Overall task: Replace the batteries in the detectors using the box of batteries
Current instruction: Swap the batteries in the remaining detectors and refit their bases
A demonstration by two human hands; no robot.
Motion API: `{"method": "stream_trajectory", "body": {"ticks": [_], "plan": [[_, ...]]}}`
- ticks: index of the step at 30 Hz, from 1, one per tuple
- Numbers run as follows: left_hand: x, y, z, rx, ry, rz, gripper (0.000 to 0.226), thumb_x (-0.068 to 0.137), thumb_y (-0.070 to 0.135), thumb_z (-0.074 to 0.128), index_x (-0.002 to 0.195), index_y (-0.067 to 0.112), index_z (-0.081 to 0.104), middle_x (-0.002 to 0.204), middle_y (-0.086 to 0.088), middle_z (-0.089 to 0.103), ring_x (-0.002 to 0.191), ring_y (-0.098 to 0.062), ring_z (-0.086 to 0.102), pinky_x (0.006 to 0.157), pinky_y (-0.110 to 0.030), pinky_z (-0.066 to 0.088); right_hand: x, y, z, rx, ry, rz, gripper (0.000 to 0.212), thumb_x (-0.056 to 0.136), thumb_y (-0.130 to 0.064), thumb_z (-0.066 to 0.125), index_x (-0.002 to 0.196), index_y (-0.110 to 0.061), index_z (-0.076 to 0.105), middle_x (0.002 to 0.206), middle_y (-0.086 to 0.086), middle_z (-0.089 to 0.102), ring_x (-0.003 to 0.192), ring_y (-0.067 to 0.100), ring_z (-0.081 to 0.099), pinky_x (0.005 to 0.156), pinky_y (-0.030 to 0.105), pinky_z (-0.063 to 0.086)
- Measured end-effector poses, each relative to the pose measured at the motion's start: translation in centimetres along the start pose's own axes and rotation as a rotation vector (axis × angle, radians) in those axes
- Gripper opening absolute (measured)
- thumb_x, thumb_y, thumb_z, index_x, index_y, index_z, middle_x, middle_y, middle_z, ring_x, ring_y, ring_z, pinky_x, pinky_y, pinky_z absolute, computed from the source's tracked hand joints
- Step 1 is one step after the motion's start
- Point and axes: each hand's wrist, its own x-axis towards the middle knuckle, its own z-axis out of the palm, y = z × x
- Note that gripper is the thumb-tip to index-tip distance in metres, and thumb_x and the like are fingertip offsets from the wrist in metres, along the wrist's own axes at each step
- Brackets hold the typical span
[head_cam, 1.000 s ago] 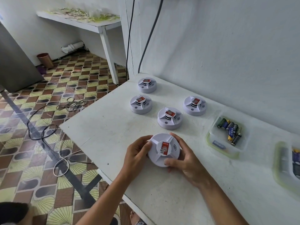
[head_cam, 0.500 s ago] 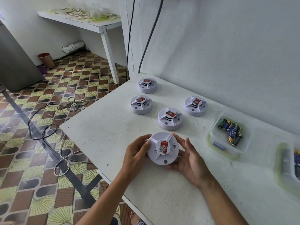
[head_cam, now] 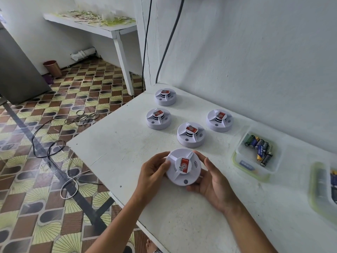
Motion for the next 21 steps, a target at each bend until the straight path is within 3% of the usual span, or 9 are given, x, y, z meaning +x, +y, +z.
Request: {"method": "stream_trajectory", "body": {"ticks": [9,21], "plan": [[0.07,-0.04,0.0,-0.013,0.027,-0.009,0.032,0.091,0.024,0.056,0.119,0.01,0.065,0.105,-0.001,0.075,0.099,-0.019,0.07,0.087,-0.038,0.056,0.17,-0.06,-0.14,-0.022,-0.036,0.009,0.075,0.07,-0.055,0.075,0.135,-0.025,0.052,0.129,0.018,0.06,0.106,0.03,0.064,0.076,0.04,0.055],[0.06,-0.14,-0.06,0.01,0.028,-0.006,0.035,0.091,0.027,0.054,0.12,0.012,0.065,0.109,0.003,0.074,0.102,-0.017,0.069,0.086,-0.035,0.057,0.56,0.18,-0.72,0.041,-0.042,0.046,0.08,0.068,-0.043,0.082,0.138,-0.023,0.048,0.131,0.018,0.059,0.107,0.033,0.064,0.074,0.042,0.057]]}}
